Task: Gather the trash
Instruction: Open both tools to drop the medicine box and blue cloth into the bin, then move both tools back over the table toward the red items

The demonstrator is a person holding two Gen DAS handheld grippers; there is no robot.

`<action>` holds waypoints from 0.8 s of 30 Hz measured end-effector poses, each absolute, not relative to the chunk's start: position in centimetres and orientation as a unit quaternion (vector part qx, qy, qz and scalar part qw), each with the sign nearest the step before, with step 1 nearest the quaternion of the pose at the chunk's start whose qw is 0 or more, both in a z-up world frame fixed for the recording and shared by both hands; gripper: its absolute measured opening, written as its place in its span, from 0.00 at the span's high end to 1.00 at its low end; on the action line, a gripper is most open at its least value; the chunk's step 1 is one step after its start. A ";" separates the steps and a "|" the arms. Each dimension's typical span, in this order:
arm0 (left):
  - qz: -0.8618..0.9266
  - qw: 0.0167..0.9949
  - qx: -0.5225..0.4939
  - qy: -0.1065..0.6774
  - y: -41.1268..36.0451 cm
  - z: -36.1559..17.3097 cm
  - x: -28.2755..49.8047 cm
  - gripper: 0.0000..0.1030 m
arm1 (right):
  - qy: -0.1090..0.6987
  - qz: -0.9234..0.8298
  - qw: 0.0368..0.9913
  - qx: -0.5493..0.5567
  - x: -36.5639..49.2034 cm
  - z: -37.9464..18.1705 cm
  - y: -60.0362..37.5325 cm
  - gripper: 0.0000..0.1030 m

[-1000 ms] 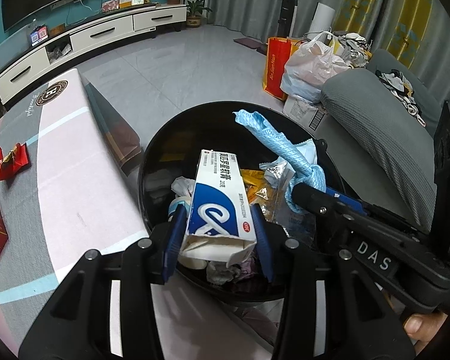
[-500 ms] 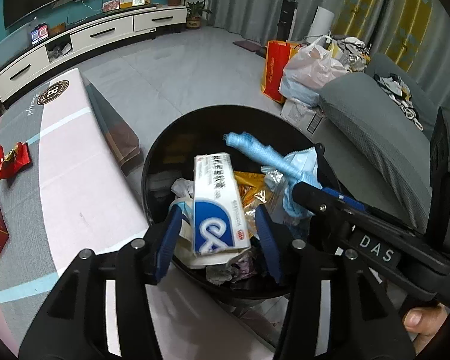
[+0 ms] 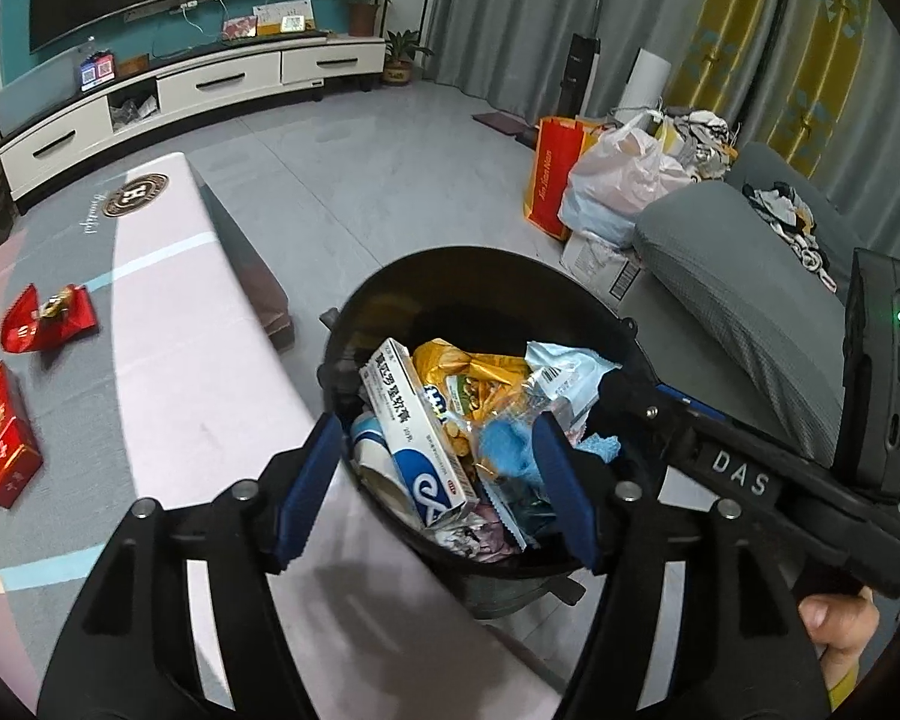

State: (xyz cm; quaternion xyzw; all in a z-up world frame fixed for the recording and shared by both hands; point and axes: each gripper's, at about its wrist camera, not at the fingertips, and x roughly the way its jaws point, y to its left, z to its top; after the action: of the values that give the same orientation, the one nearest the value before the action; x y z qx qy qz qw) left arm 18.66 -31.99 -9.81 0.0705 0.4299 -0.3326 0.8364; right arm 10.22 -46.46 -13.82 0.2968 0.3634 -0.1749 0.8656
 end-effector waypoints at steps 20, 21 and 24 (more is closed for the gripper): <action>-0.207 0.897 0.027 0.391 -19.2 -6.9 16.3 0.03 | 0.335 -0.199 0.903 0.181 8.5 -9.0 -40.2 0.12; -0.200 0.897 0.024 0.394 -18.4 -7.0 16.3 0.03 | 0.333 -0.198 0.906 0.172 8.4 -8.7 -39.6 0.10; -0.185 0.896 0.009 0.403 -16.2 -7.3 16.3 0.03 | 0.334 -0.184 0.912 0.148 8.5 -8.0 -37.7 0.05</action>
State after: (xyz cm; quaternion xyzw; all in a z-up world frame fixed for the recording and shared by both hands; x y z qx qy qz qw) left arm 16.25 -16.22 -7.25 0.0086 0.4028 -0.1848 0.8964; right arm 8.49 -37.66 -8.04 0.1483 0.3340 -0.1839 0.9125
